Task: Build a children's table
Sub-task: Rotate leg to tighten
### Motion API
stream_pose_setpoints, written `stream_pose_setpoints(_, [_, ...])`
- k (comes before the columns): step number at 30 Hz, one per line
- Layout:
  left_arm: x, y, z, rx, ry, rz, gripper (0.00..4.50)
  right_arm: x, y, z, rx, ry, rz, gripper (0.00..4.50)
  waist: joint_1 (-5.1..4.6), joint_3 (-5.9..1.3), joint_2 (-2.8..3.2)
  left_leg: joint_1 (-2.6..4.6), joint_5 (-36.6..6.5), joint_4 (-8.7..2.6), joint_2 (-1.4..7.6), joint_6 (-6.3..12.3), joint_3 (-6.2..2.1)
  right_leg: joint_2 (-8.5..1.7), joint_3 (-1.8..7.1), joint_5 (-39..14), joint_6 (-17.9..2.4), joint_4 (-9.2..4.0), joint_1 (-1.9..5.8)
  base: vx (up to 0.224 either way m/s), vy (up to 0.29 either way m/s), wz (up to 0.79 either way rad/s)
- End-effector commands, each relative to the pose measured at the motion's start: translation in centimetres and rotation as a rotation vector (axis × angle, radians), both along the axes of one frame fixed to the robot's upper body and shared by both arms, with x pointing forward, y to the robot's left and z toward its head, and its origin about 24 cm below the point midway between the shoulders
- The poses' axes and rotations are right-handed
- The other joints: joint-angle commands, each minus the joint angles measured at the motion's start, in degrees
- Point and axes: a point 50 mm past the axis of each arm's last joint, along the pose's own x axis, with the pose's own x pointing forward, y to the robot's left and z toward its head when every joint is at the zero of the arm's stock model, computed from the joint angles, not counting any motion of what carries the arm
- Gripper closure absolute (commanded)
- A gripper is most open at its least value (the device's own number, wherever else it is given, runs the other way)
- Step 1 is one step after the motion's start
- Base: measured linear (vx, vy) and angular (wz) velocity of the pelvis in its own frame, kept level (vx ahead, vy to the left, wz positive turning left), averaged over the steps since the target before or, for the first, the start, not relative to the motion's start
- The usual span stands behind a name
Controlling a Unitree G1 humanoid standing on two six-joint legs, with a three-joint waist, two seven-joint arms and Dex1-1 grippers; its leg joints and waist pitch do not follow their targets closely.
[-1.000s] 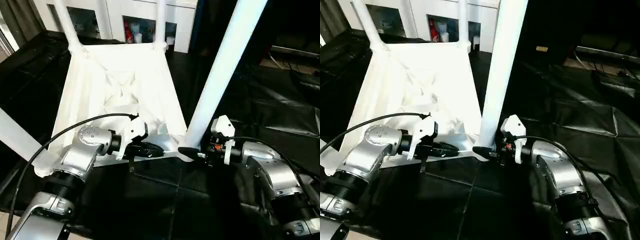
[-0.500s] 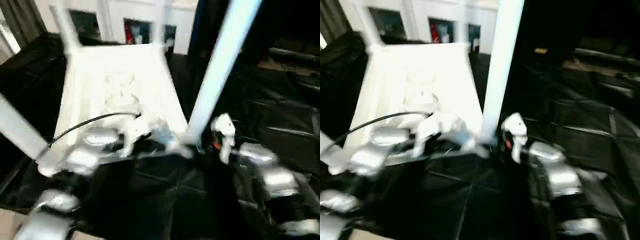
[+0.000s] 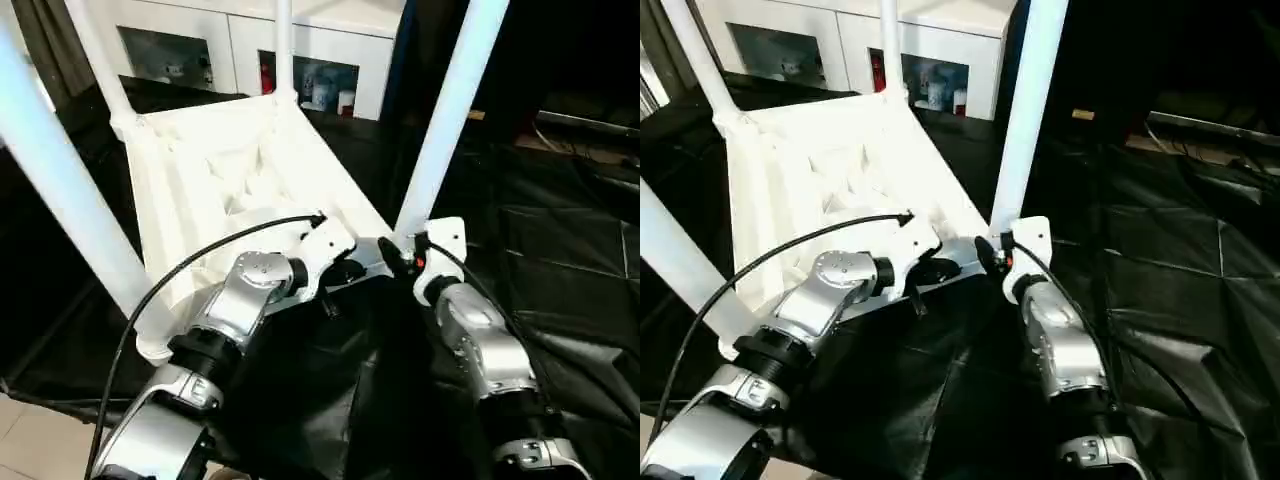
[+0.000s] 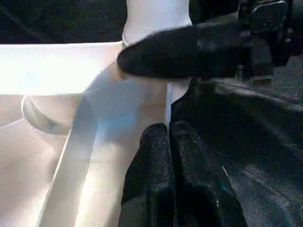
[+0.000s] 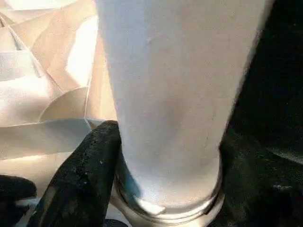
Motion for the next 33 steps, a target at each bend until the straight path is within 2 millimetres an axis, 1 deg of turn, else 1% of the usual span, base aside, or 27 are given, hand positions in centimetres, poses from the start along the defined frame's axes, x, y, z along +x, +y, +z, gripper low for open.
stream_pose_setpoints(1, [-1.5, -1.8, -2.2, 0.066, 0.081, -0.081, 4.5, -1.1, 3.3, -1.5, 0.001, 0.079, 0.156, 1.03, -0.31, -1.64, -0.08, 0.03, -20.18, -4.54, 0.75, 0.1, -0.18, -2.85, 1.56, -24.0, -5.97, -5.15, 0.74, 0.0, 0.0, 0.0])
stream_pose_setpoints(2, [-1.5, -1.4, -2.3, 0.077, 0.079, -0.085, 4.5, -1.0, 3.1, -1.3, -0.001, 0.068, 0.174, 0.77, -0.28, -1.63, 0.0, -0.06, -19.89, -4.55, 0.75, 0.05, -0.2, -2.86, 1.56, -23.41, -6.14, -5.05, 0.8, 0.0, 0.0, 0.0])
stream_pose_setpoints(3, [-1.5, -0.9, -2.4, 0.089, 0.075, -0.091, 4.5, -0.9, 2.9, -1.0, -0.002, 0.053, 0.198, 0.69, -0.29, -1.64, -0.01, -0.12, -19.8, -4.61, 0.77, 0.15, -0.22, -2.85, 1.52, -22.58, -6.34, -4.97, 0.92, 0.0, 0.0, 0.0])
stream_pose_setpoints(4, [-1.5, -0.4, -2.4, 0.102, 0.071, -0.113, 4.5, -0.8, 2.4, -0.6, 0.003, 0.035, 0.222, 0.69, -0.32, -1.69, -0.08, -0.31, -19.27, -4.6, 0.78, 0.4, -0.23, -2.83, 1.49, -21.09, -6.61, -4.81, 1.16, 0.0, 0.0, 0.0])
stream_pose_setpoints(6, [-1.5, -0.1, -2.5, 0.11, 0.076, -0.106, 4.5, -0.8, 2.1, -0.4, 0.004, 0.029, 0.234, 0.69, -0.36, -1.82, -0.04, -0.34, -18.43, -4.5, 0.83, 0.61, -0.14, -2.88, 1.56, -19.41, -7.16, -4.63, 1.22, 0.0, 0.0, 0.0])
stream_pose_setpoints(7, [-1.4, 0.1, -2.5, 0.113, 0.082, -0.105, 4.5, -0.8, 1.9, -0.3, 0.001, 0.025, 0.242, 0.69, -0.34, -1.96, -0.05, -0.35, -16.81, -4.33, 0.84, 0.78, -0.01, -2.85, 1.6, -16.66, -8.02, -4.39, 1.35, 0.0, 0.0, 0.0])
stream_pose_setpoints(8, [-1.4, 0.5, -2.6, 0.122, 0.1, -0.108, 4.5, -0.8, 1.5, -0.1, -0.008, 0.017, 0.26, 0.69, -0.28, -1.93, -0.04, -0.34, -16.15, -4.32, 0.85, 0.87, 0.03, -2.81, 1.6, -15.43, -8.48, -4.3, 1.4, 0.0, 0.0, 0.0])
stream_pose_setpoints(9, [-1.5, 0.7, -2.6, 0.131, 0.131, -0.126, 4.06, -0.8, 1.1, 0.0, -0.019, 0.01, 0.279, 0.65, -0.27, -1.94, -0.42, -0.38, -15.13, -4.18, 0.85, 1.36, 0.14, -2.79, 1.56, -13.74, -9.28, -4.03, 1.52, 0.0, 0.0, 0.0])
stream_pose_setpoints(10, [-1.7, 1.0, -2.7, 0.143, 0.168, -0.152, 4.06, -0.9, 0.7, 0.1, -0.03, 0.005, 0.302, 0.65, -0.25, -1.93, -0.21, -0.34, -14.46, -4.16, 0.92, 1.57, 0.25, -2.91, 1.56, -13.11, -9.88, -4.02, 1.55, 0.0, 0.0, 0.0])
stream_pose_setpoints(12, [-1.7, 1.4, -2.8, 0.176, 0.192, -0.162, 3.88, -1.0, 0.3, 0.2, -0.043, 0.002, 0.33, 0.65, -0.25, -2.04, -0.18, -0.36, -13.19, -4.05, 0.98, 1.71, 0.24, -2.94, 1.54, -11.62, -10.44, -3.81, 1.73, 0.0, 0.0, 0.0])
stream_pose_setpoints(13, [-1.5, 1.6, -2.9, 0.202, 0.2, -0.147, 3.75, -1.1, 0.0, 0.3, -0.05, 0.003, 0.346, 0.65, -0.3, -2.09, -0.33, -0.46, -11.66, -3.92, 0.88, 1.9, 0.29, -2.78, 1.52, -9.21, -10.75, -3.55, 1.94, 0.0, 0.0, 0.0])
stream_pose_setpoints(14, [-1.4, 1.8, -2.9, 0.218, 0.209, -0.131, 3.63, -1.1, -0.1, 0.3, -0.054, 0.003, 0.354, 0.65, -0.34, -2.11, -0.42, -0.51, -10.83, -3.82, 0.8, 2.0, 0.35, -2.69, 1.5, -7.94, -10.99, -3.41, 2.05, 0.0, 0.0, 0.0])
stream_pose_setpoints(15, [-1.1, 2.1, -3.0, 0.25, 0.229, -0.095, 3.55, -1.2, -0.4, 0.4, -0.063, 0.003, 0.372, 0.65, -0.25, -2.22, -0.35, -0.34, -8.6, -3.56, 0.73, 2.77, 0.54, -2.69, 1.53, -4.35, -12.15, -3.14, 2.21, 0.0, 0.0, 0.0])
stream_pose_setpoints(16, [-1.2, 2.2, -3.0, 0.259, 0.242, -0.102, 3.55, -1.3, -0.5, 0.4, -0.065, 0.003, 0.389, 0.65, -0.19, -2.14, -0.03, -0.33, -8.39, -3.6, 0.76, 2.91, 0.51, -2.73, 1.51, -3.91, -12.58, -3.13, 2.2, 0.0, 0.0, 0.0])
stream_pose_setpoints(17, [-1.2, 2.3, -3.0, 0.264, 0.25, -0.11, 3.55, -1.3, -0.6, 0.5, -0.065, 0.003, 0.4, 0.65, -0.23, -2.05, -0.25, -0.35, -8.89, -3.55, 0.71, 3.3, 0.66, -2.74, 1.49, -4.49, -13.0, -3.32, 2.23, 0.0, 0.0, 0.0])
stream_pose_setpoints(18, [-1.2, 2.3, -3.0, 0.269, 0.255, -0.112, 3.55, -1.3, -0.7, 0.5, -0.067, 0.003, 0.405, 0.65, -0.19, -1.99, -0.27, -0.36, -9.28, -3.62, 0.75, 3.26, 0.61, -2.83, 1.47, -5.4, -13.11, -3.36, 2.28, 0.0, 0.0, 0.0])
stream_pose_setpoints(19, [-1.2, 2.4, -3.0, 0.285, 0.269, -0.119, 3.55, -1.3, -1.0, 0.7, -0.073, 0.004, 0.42, 0.65, -0.17, -1.94, -0.17, -0.3, -10.27, -3.67, 0.79, 3.19, 0.62, -2.87, 1.49, -7.47, -13.09, -3.61, 2.25, 0.0, 0.0, 0.0])
stream_pose_setpoints(20, [-1.1, 2.5, -3.0, 0.291, 0.266, -0.116, 3.55, -1.3, -1.2, 0.8, -0.077, 0.0, 0.42, 0.65, -0.18, -1.92, -0.22, -0.29, -10.56, -3.7, 0.79, 3.13, 0.6, -2.86, 1.48, -8.37, -12.99, -3.66, 2.29, 0.0, 0.0, 0.0])
stream_pose_setpoints(21, [-1.0, 2.5, -2.9, 0.292, 0.258, -0.113, 3.55, -1.2, -1.5, 1.0, -0.078, -0.005, 0.419, 0.65, -0.22, -1.91, -0.07, -0.29, -11.14, -3.73, 0.84, 3.06, 0.56, -2.89, 1.49, -9.66, -12.84, -3.79, 2.24, 0.0, 0.0, 0.0])
stream_pose_setpoints(22, [-0.9, 2.4, -2.7, 0.282, 0.248, -0.108, 3.55, -1.1, -1.7, 1.1, -0.078, -0.009, 0.417, 0.65, -0.15, -1.84, 0.34, -0.27, -11.37, -3.8, 0.85, 2.89, 0.49, -2.93, 1.5, -10.13, -12.82, -3.81, 2.2, 0.0, 0.0, 0.0])
stream_pose_setpoints(23, [-0.6, 2.3, -2.5, 0.256, 0.238, -0.095, 3.55, -1.1, -2.0, 1.2, -0.081, -0.013, 0.415, 0.65, -0.19, -1.83, 0.16, -0.3, -11.87, -3.79, 0.78, 2.74, 0.5, -2.86, 1.49, -10.91, -12.72, -3.91, 2.23, 0.0, 0.0, 0.0])
stream_pose_setpoints(24, [-0.6, 2.3, -2.4, 0.252, 0.237, -0.093, 3.81, -1.1, -2.1, 1.3, -0.081, -0.013, 0.415, 0.65, -0.17, -1.85, 0.13, -0.31, -11.83, -3.76, 0.76, 2.75, 0.52, -2.85, 1.5, -10.97, -12.7, -3.94, 2.24, 0.0, 0.0, 0.0])
stream_pose_setpoints(27, [-0.4, 2.0, -2.0, 0.208, 0.23, -0.074, 3.88, -1.1, -2.5, 1.3, -0.089, -0.014, 0.418, 0.65, -0.07, -1.84, 0.19, -0.3, -11.67, -3.72, 0.76, 2.96, 0.54, -2.87, 1.48, -11.13, -12.94, -3.97, 2.19, 0.0, 0.0, 0.0])
stream_pose_setpoints(29, [-0.5, 2.1, -2.1, 0.205, 0.239, -0.082, 4.21, -1.2, -2.9, 1.2, -0.098, -0.015, 0.421, 0.65, -0.01, -1.88, 0.18, -0.32, -11.25, -3.72, 0.82, 3.1, 0.51, -2.84, 1.46, -10.44, -13.11, -3.87, 2.2, 0.0, 0.0, 0.0])
stream_pose_setpoints(32, [-0.7, 2.0, -2.0, 0.16, 0.246, -0.095, 4.3, -1.3, -3.3, 1.4, -0.107, -0.023, 0.439, 0.65, 0.05, -1.87, 0.18, -0.38, -10.77, -3.67, 0.82, 3.33, 0.52, -2.82, 1.42, -9.26, -13.36, -3.78, 2.28, 0.0, 0.0, 0.0])
stream_pose_setpoints(33, [-0.7, 2.0, -2.0, 0.146, 0.239, -0.098, 4.43, -1.3, -3.4, 1.5, -0.108, -0.026, 0.446, 0.65, 0.04, -1.84, 0.1, -0.45, -10.75, -3.64, 0.76, 3.55, 0.54, -2.79, 1.4, -9.22, -13.38, -3.79, 2.35, 0.0, 0.0, 0.0])
